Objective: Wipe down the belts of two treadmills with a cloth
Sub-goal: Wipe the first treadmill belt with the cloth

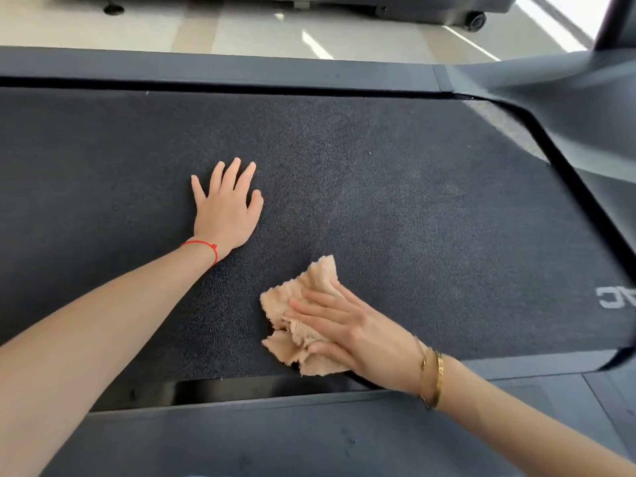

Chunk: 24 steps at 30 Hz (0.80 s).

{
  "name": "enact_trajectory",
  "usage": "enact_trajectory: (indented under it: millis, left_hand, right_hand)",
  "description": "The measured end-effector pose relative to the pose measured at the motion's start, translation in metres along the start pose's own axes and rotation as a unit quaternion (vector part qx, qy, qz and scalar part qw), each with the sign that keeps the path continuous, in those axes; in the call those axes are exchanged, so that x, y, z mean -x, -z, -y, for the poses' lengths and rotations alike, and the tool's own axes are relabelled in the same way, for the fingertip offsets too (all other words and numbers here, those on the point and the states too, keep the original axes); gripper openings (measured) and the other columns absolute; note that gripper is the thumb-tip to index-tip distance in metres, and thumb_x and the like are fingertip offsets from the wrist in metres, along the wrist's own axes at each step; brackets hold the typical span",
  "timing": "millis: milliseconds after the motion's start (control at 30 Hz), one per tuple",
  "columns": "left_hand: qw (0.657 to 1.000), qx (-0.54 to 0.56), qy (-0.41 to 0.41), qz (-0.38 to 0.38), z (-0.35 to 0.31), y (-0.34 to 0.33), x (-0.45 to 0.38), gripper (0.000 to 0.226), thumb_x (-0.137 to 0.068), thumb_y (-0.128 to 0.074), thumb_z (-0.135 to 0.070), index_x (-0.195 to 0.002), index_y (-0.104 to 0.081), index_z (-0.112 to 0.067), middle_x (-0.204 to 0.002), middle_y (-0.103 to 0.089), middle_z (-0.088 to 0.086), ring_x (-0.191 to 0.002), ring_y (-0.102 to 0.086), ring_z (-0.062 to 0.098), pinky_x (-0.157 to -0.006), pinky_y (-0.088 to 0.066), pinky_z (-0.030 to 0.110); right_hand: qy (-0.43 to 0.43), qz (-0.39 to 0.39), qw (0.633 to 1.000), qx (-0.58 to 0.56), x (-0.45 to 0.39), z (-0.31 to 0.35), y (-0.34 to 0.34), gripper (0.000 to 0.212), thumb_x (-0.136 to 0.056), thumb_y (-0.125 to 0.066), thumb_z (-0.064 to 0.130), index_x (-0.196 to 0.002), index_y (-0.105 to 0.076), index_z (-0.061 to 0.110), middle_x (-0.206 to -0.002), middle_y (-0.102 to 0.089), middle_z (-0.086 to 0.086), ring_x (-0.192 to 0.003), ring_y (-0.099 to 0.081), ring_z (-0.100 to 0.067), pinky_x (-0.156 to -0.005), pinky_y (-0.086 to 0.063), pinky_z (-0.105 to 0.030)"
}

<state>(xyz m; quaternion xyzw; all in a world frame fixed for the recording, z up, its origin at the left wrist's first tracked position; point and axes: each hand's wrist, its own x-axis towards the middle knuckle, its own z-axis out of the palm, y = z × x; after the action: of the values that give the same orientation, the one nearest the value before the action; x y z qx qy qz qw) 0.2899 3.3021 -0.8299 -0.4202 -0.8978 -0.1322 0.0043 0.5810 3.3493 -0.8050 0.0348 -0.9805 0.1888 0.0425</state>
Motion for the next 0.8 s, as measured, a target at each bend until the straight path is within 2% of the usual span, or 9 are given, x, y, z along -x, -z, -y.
enact_trajectory:
  millis: [100,167,267,367,433,567,667,733,800]
  left_hand:
    - [1.0,-0.003,-0.004,-0.001,0.001,-0.001,0.0,0.055,-0.104,-0.03,-0.038,-0.157,-0.023,-0.027,-0.165,-0.019,0.001,-0.153,-0.01,0.023,-0.118,-0.003,0.064]
    - [1.0,0.0,-0.006,-0.001,0.001,-0.001,0.001,0.055,-0.104,-0.03,-0.038,-0.157,-0.023,-0.027,-0.165,-0.019,0.001,-0.153,-0.009,0.023,-0.118,-0.003,0.063]
    - [1.0,0.0,-0.004,0.006,0.002,0.001,0.0,0.055,-0.104,-0.028,-0.039,-0.157,-0.022,-0.027,-0.165,-0.018,0.001,-0.153,-0.008,0.023,-0.119,-0.002,0.063]
    - [1.0,-0.008,-0.002,0.007,0.0,0.0,0.0,0.055,-0.104,-0.029,-0.039,-0.157,-0.022,-0.027,-0.165,-0.017,0.001,-0.153,-0.008,0.023,-0.119,-0.002,0.063]
    - [1.0,-0.009,-0.003,0.003,0.001,-0.001,0.0,0.055,-0.104,-0.03,-0.038,-0.157,-0.023,-0.026,-0.165,-0.019,0.002,-0.153,-0.009,0.023,-0.119,-0.003,0.064]
    - [1.0,-0.008,-0.009,-0.011,0.002,-0.003,0.0,0.055,-0.103,-0.032,-0.038,-0.156,-0.025,-0.026,-0.164,-0.021,0.002,-0.152,-0.012,0.025,-0.118,-0.004,0.065]
    - [1.0,-0.01,-0.011,-0.012,0.003,-0.004,0.0,0.055,-0.103,-0.031,-0.038,-0.157,-0.024,-0.026,-0.164,-0.021,0.002,-0.152,-0.011,0.024,-0.118,-0.004,0.064]
    - [1.0,-0.013,-0.009,-0.01,0.003,-0.003,-0.001,0.055,-0.103,-0.03,-0.039,-0.157,-0.023,-0.027,-0.164,-0.02,0.002,-0.152,-0.011,0.024,-0.118,-0.004,0.064]
    - [1.0,-0.017,-0.008,-0.007,0.003,-0.003,-0.001,0.055,-0.103,-0.029,-0.039,-0.157,-0.023,-0.027,-0.164,-0.019,0.001,-0.152,-0.01,0.024,-0.119,-0.004,0.064]
  right_hand:
    - [0.024,0.0,0.999,0.038,-0.007,-0.012,0.002,0.051,-0.102,-0.041,0.042,-0.146,-0.043,0.016,-0.152,-0.042,0.0,-0.146,-0.027,-0.019,-0.122,-0.014,-0.041]
    - [0.0,-0.002,0.998,0.058,-0.023,-0.029,0.009,0.051,-0.102,-0.039,0.041,-0.143,-0.047,0.012,-0.148,-0.047,-0.008,-0.142,-0.034,-0.029,-0.119,-0.021,-0.048]
    - [-0.114,-0.051,0.988,0.096,-0.055,-0.076,0.025,0.056,-0.104,-0.026,0.043,-0.125,-0.06,0.004,-0.127,-0.058,-0.023,-0.122,-0.05,-0.045,-0.104,-0.034,-0.062]
    - [-0.197,-0.091,0.97,0.107,-0.075,-0.099,0.032,0.057,-0.101,-0.029,0.045,-0.134,-0.055,0.005,-0.138,-0.054,-0.017,-0.131,-0.045,-0.039,-0.113,-0.026,-0.057]
    - [-0.121,-0.108,0.981,0.109,-0.068,-0.083,0.021,0.05,-0.103,-0.034,0.038,-0.134,-0.055,0.004,-0.137,-0.055,-0.015,-0.131,-0.044,-0.035,-0.116,-0.021,-0.05]
    - [-0.027,-0.049,0.997,0.049,-0.04,-0.047,0.007,0.048,-0.103,-0.038,0.037,-0.142,-0.048,0.012,-0.148,-0.046,-0.004,-0.143,-0.033,-0.025,-0.12,-0.016,-0.046]
    - [-0.033,-0.083,0.996,0.03,-0.054,-0.077,0.021,0.039,-0.102,-0.048,0.025,-0.137,-0.051,0.007,-0.141,-0.052,-0.014,-0.137,-0.039,-0.031,-0.118,-0.023,-0.045]
    - [-0.074,-0.122,0.988,0.051,-0.072,-0.118,0.032,0.039,-0.101,-0.051,0.021,-0.134,-0.052,0.002,-0.137,-0.054,-0.02,-0.133,-0.041,-0.032,-0.12,-0.019,-0.041]
    - [-0.131,-0.105,0.983,0.078,-0.091,-0.157,0.039,0.043,-0.101,-0.048,0.027,-0.136,-0.052,0.002,-0.139,-0.052,-0.02,-0.135,-0.039,-0.036,-0.117,-0.021,-0.051]
